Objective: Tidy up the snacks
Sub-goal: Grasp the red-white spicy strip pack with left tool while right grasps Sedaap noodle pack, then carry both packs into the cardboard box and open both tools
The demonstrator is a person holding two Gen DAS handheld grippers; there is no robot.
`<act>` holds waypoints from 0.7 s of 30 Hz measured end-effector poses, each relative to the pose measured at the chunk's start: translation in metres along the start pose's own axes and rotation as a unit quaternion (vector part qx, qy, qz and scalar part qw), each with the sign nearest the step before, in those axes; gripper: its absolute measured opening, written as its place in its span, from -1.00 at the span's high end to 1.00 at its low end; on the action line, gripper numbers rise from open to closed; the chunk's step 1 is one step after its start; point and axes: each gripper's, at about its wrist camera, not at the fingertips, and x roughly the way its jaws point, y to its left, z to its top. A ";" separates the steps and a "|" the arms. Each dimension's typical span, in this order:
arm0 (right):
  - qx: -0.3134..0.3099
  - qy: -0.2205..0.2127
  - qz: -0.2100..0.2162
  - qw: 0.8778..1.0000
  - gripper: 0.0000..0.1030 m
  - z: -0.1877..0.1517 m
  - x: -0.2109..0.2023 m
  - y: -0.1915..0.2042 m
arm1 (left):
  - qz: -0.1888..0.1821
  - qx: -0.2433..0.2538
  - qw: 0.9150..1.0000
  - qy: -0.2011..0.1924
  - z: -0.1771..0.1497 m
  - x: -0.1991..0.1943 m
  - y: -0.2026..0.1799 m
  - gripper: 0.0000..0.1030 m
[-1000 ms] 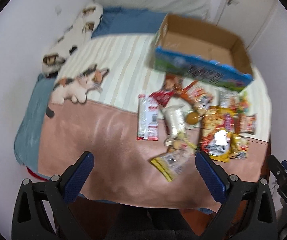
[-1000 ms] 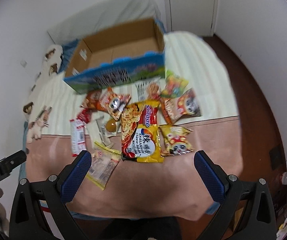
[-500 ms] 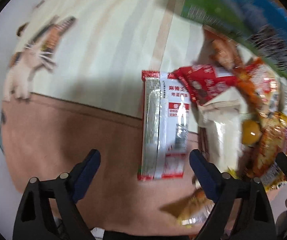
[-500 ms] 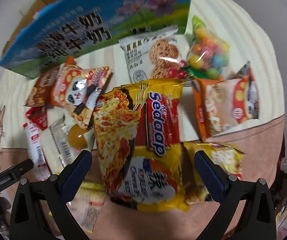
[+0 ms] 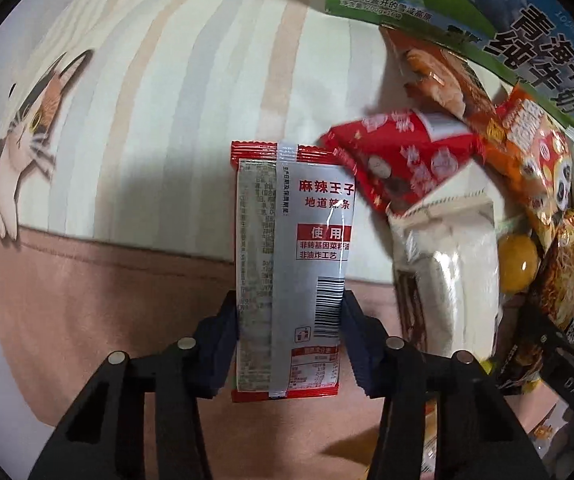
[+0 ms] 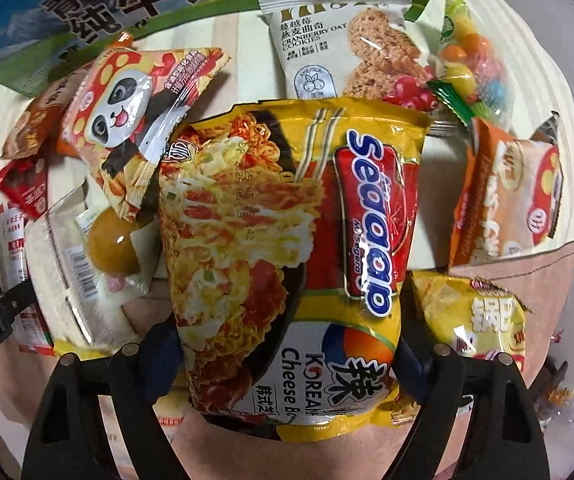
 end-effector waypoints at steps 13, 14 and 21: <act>0.043 0.028 0.035 0.998 -0.79 -0.043 -0.001 -0.013 | -0.019 -0.004 1.000 0.024 -0.087 0.018 0.044 -0.02; 0.050 0.023 0.036 0.998 -0.79 -0.041 0.001 -0.016 | -0.020 -0.006 1.000 0.018 -0.088 0.018 0.045 0.02; 0.056 -0.005 0.022 0.998 -0.72 -0.056 -0.012 -0.012 | -0.019 -0.011 1.000 -0.008 -0.129 -0.028 0.061 0.18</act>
